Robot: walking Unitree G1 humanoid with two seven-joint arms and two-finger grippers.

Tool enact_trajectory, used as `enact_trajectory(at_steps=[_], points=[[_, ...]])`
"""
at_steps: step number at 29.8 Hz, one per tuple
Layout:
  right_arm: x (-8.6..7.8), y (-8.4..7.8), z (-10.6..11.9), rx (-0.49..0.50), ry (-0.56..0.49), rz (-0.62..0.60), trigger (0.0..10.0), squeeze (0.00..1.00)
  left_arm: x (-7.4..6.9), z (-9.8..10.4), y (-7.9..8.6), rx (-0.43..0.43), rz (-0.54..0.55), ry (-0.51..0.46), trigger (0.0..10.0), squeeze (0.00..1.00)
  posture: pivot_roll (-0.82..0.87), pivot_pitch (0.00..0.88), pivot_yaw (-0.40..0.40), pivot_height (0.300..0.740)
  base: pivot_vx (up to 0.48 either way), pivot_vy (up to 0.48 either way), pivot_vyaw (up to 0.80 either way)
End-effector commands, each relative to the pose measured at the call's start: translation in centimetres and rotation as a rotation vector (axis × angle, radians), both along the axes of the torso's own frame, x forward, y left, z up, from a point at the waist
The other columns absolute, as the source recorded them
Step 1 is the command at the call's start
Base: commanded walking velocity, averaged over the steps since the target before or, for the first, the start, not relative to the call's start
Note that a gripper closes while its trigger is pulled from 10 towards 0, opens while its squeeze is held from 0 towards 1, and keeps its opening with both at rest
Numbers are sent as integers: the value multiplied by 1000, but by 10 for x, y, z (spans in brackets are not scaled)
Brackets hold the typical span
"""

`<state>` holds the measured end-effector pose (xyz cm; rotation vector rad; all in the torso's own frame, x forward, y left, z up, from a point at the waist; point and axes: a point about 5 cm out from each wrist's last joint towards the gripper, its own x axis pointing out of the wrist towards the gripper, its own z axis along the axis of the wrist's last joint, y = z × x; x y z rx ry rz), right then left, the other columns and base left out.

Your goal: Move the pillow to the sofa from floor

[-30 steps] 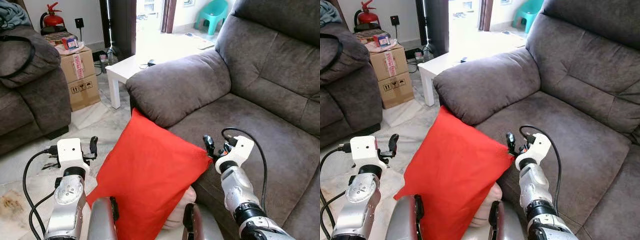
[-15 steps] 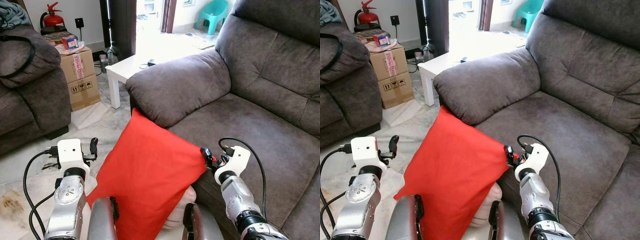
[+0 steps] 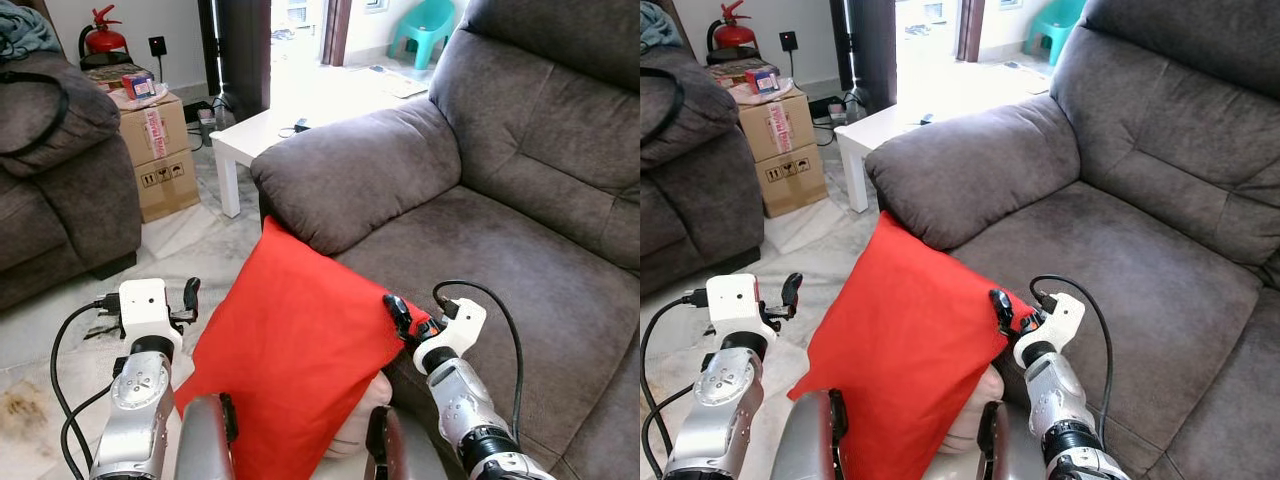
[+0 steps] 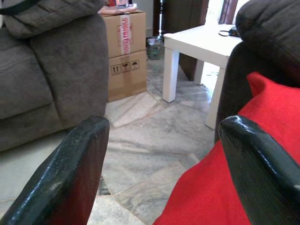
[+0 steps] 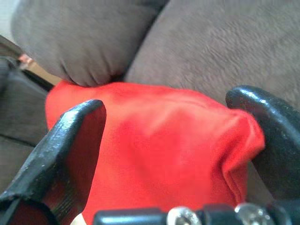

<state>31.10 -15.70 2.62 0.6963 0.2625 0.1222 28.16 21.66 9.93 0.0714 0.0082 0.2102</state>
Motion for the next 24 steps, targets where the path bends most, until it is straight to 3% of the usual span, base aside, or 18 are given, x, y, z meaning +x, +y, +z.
enact_trajectory(at_steps=[1, 11, 17, 24], points=[[1, -5, 3, 8, -14, -10, 10000, 0, 1, 0, -2, -17, -7, 4, 10000, 0, 130, 0, -116, 517, 0, 0, 0], [-8, -1, -8, -74, 20, 8, 10000, 0, 0, -1, -4, -6, -15, 7, 10000, 0, 129, 0, -117, 517, 0, 0, 0], [-11, 6, -15, -61, 58, 5, 10000, 0, -1, -1, -4, -8, -14, 7, 10000, 0, 136, 0, -119, 517, 0, 0, 0], [-10, 14, -15, 32, 66, 7, 10000, 0, -2, 0, -4, -9, -15, 7, 10000, 0, 145, 0, -119, 517, 0, 0, 0]])
